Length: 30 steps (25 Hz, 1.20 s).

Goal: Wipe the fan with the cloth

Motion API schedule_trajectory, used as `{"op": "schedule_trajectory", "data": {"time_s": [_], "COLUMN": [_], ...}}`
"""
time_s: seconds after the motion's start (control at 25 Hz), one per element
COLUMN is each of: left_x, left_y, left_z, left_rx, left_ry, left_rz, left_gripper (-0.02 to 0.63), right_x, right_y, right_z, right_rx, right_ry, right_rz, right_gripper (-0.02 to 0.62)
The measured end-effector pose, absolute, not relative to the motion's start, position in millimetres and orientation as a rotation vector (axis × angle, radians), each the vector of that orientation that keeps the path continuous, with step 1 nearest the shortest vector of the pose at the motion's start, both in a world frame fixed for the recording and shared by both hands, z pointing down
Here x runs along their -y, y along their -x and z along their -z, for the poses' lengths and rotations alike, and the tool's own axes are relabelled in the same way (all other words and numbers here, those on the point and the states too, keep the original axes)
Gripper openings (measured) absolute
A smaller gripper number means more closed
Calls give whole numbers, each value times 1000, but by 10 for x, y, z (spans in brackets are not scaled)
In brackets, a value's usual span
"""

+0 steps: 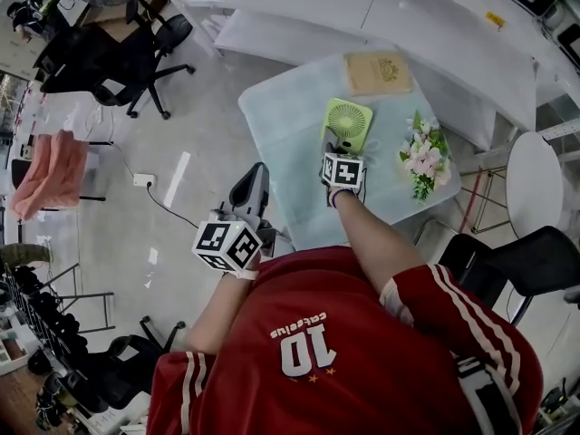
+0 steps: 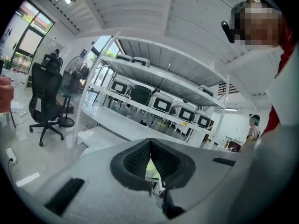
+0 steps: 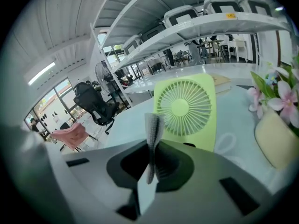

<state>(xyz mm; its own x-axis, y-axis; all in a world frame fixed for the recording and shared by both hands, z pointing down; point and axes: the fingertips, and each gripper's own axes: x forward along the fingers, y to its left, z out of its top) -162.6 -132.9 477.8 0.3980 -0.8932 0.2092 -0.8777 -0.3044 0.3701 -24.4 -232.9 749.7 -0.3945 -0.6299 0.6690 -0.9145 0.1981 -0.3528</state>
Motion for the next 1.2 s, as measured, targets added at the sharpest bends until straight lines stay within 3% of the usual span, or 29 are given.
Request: {"op": "schedule_trajectory", "data": {"time_s": [1.2], "left_x": [1609], "left_y": [1668], "left_z": [-5007], "left_rx": [1556], "left_ry": [-2157], "left_rz": [-12], "left_gripper": [6], "right_x": [2601], "right_y": [323], "right_z": [-7755], "right_rx": [2093], "right_ry": [-1412], "right_rz": [-1030], "right_gripper": [18]}}
